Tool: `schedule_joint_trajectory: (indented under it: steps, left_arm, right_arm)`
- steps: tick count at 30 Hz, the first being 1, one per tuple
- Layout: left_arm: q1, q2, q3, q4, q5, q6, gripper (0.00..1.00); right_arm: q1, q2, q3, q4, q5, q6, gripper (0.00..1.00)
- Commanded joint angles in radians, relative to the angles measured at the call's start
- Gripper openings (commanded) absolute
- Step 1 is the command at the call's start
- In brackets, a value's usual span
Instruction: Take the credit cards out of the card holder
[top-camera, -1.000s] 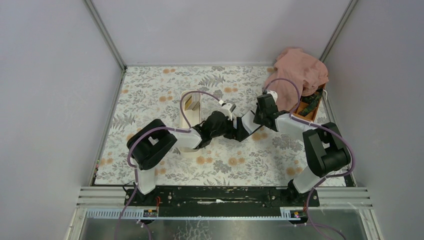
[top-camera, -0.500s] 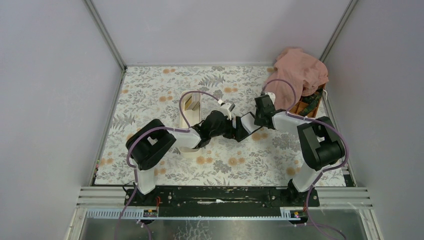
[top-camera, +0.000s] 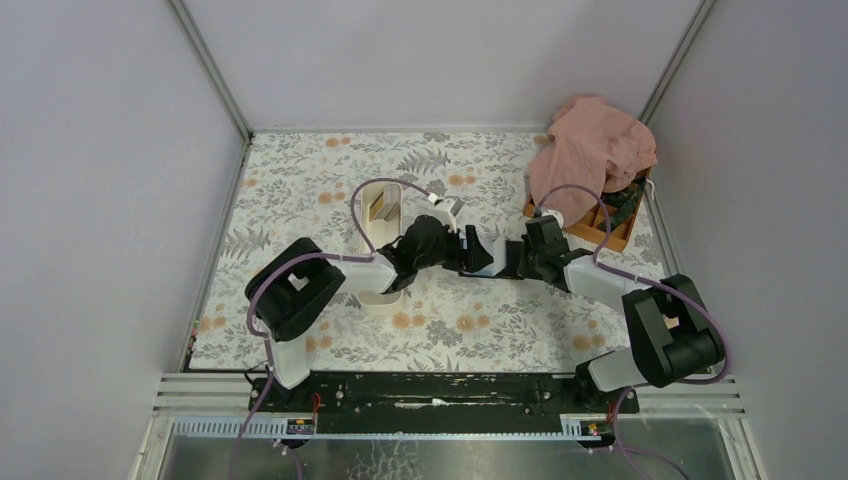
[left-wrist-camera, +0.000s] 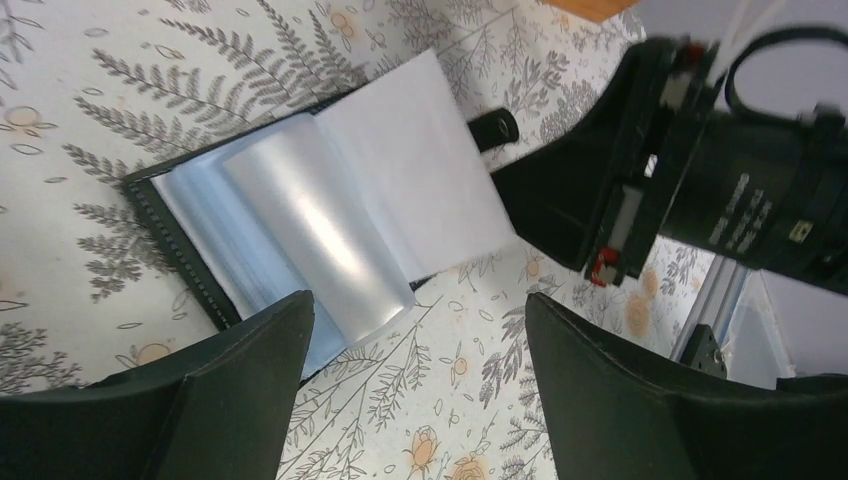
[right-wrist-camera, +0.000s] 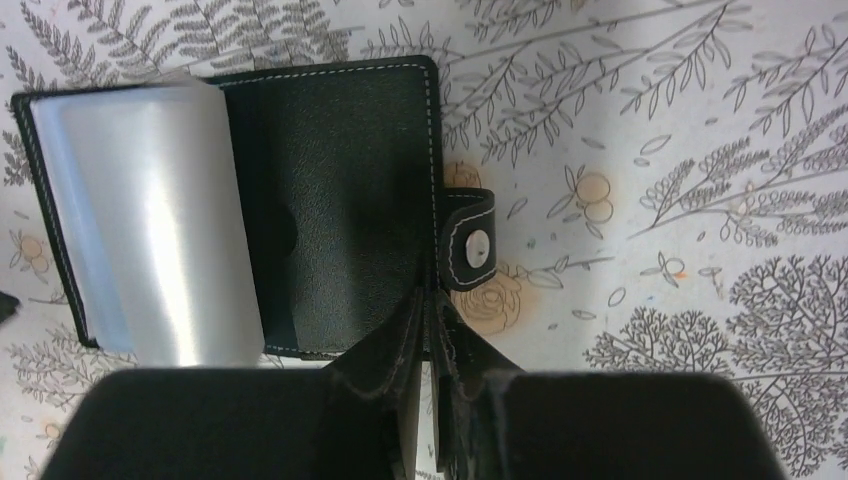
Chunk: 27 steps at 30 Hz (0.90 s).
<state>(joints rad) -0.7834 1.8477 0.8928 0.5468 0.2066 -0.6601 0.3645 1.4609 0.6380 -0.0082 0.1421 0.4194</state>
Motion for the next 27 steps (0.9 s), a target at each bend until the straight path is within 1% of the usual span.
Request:
schedule_joint_trajectory:
  steps: [1, 4, 13, 27]
  left_arm:
    - [0.027, -0.025, 0.000, 0.005, -0.005, -0.032, 0.84]
    - [0.031, 0.003, 0.018, -0.021, -0.013, -0.034, 0.84]
    - [0.031, 0.089, 0.054, -0.010, 0.004, -0.042, 0.84]
    - [0.024, 0.117, 0.084, -0.014, 0.026, -0.053, 0.84]
  right_arm:
    - [-0.002, -0.059, -0.037, 0.025, -0.039, 0.017, 0.12]
    - [-0.003, -0.059, -0.040, 0.028, -0.043, 0.016, 0.12]
    - [-0.002, -0.034, -0.051, 0.063, -0.068, 0.022, 0.12]
    - [-0.002, -0.027, -0.067, 0.088, -0.086, 0.031, 0.12]
